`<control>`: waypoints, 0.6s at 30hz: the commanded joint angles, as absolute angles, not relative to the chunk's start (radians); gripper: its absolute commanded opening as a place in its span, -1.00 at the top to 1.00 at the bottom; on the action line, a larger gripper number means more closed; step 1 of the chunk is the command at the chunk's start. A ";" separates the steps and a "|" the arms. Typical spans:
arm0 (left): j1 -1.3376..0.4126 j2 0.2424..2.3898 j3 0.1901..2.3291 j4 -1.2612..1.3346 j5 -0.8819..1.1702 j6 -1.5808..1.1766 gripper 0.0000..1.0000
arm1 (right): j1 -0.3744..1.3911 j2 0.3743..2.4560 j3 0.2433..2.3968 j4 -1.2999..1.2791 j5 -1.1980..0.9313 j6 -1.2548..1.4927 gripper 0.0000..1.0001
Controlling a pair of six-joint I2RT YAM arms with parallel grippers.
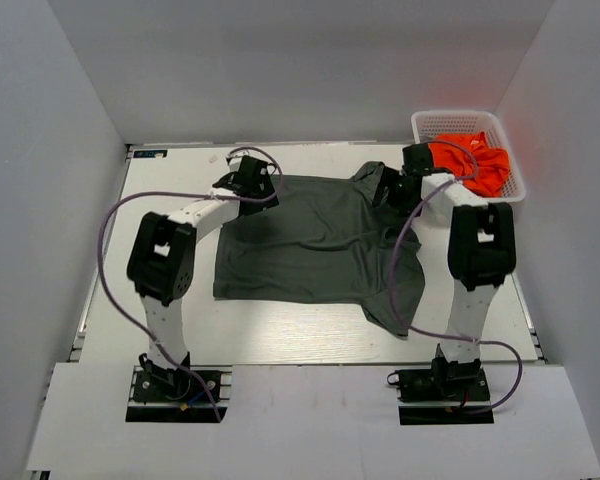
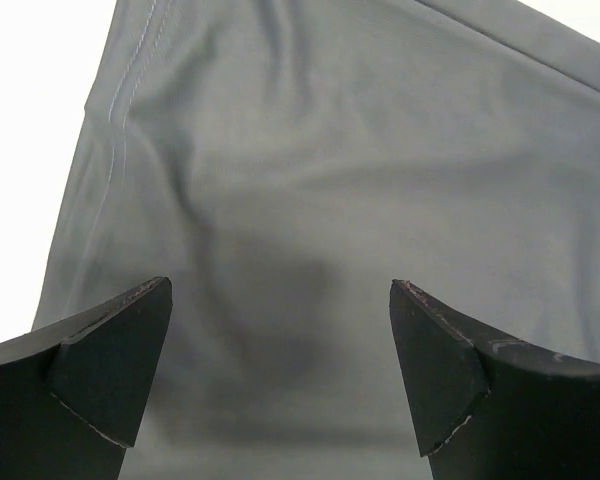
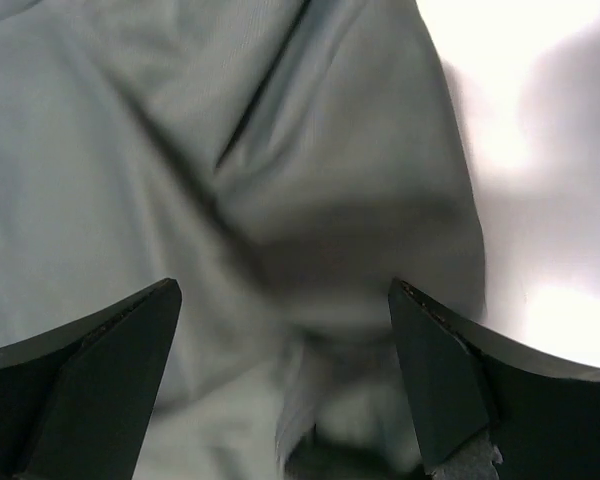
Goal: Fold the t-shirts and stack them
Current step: Flatten out the tshirt
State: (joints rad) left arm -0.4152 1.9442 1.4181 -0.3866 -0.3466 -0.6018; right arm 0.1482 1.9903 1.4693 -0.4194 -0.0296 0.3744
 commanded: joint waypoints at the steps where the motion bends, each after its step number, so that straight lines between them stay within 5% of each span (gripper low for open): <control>1: -0.379 2.030 1.480 -0.356 -0.299 -0.565 -0.99 | 0.155 2.109 1.595 -0.452 -0.025 0.336 -0.81; 6: -0.324 2.149 1.560 -0.367 -0.278 -0.565 -0.99 | 0.161 2.279 1.782 -0.520 0.123 0.314 -0.81; 12: -0.269 2.215 1.575 -0.377 -0.266 -0.565 -0.99 | 0.158 2.436 2.040 -0.618 0.124 0.281 -0.81; 18: -0.224 2.281 1.652 -0.396 -0.250 -0.528 -0.99 | 0.173 2.473 2.080 -0.538 0.033 0.028 -0.81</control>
State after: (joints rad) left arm -0.2531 2.2139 1.6386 -0.3359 -0.2790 -0.5503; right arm 0.1646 2.4302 2.0666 -0.5266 0.0498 0.1749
